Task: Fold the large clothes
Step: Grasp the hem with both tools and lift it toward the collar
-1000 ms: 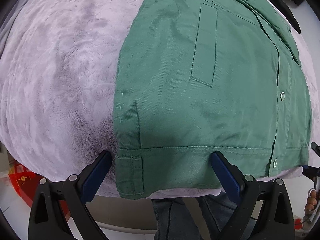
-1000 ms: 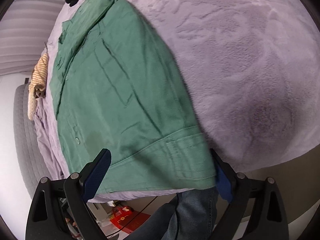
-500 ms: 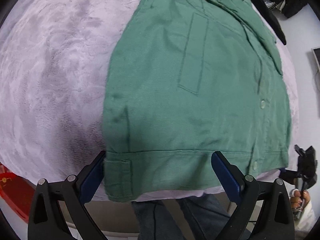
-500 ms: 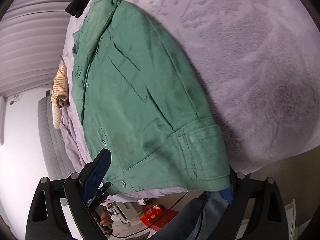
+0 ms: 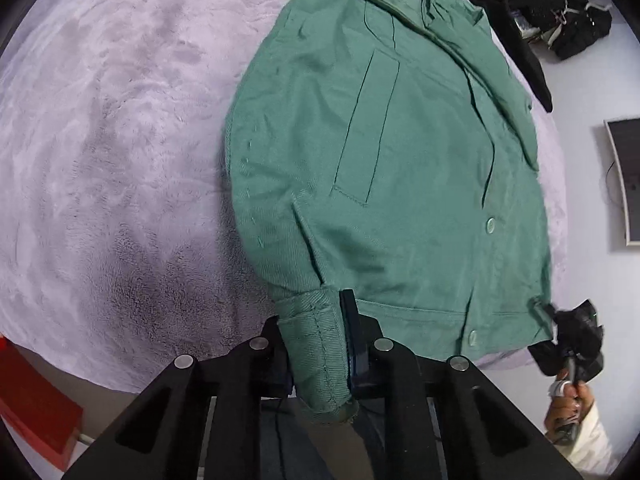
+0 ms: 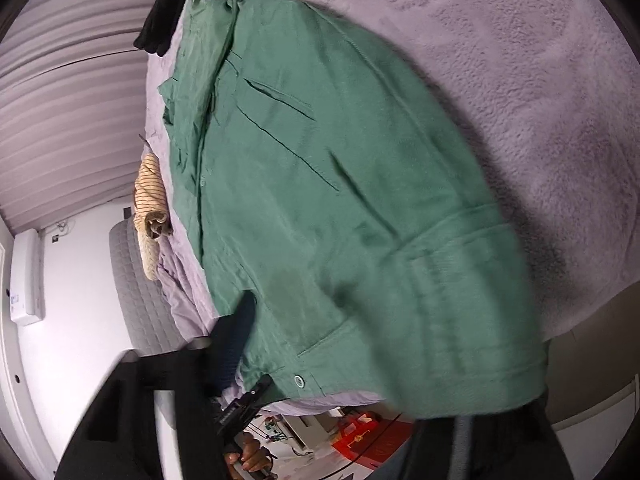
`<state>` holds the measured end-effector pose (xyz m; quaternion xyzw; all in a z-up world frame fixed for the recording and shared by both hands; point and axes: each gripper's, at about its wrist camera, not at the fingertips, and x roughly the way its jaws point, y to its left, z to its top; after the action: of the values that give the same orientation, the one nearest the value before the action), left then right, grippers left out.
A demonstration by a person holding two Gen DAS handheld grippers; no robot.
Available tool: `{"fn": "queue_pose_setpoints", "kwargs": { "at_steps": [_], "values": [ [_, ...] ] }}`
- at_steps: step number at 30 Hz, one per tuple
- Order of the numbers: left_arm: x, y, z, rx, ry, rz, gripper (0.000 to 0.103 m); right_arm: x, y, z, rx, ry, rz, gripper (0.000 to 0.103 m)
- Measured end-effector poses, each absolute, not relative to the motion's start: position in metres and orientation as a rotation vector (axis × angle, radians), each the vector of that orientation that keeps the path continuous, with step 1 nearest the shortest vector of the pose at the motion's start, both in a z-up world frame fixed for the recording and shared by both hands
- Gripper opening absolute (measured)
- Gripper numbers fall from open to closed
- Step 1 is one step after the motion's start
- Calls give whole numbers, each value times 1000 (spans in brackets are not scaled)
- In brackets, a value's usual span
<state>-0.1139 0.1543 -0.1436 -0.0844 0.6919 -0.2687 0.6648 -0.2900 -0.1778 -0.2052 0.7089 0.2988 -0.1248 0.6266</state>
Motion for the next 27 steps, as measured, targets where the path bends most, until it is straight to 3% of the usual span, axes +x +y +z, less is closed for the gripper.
{"fn": "queue_pose_setpoints", "kwargs": {
  "at_steps": [1,8,20,27],
  "values": [
    [-111,158,-140,-244,1567,-620,14,-293,-178,-206,1622,700,-299,6],
    [-87,161,-95,-469,1488,-667,14,-278,-191,-163,1594,601,-133,7],
    [31,97,-10,-512,1267,-606,14,-165,-288,-61,1448,534,64,7],
    [104,56,3,-494,1194,-608,14,-97,-350,-29,1340,557,76,7]
  ]
}}
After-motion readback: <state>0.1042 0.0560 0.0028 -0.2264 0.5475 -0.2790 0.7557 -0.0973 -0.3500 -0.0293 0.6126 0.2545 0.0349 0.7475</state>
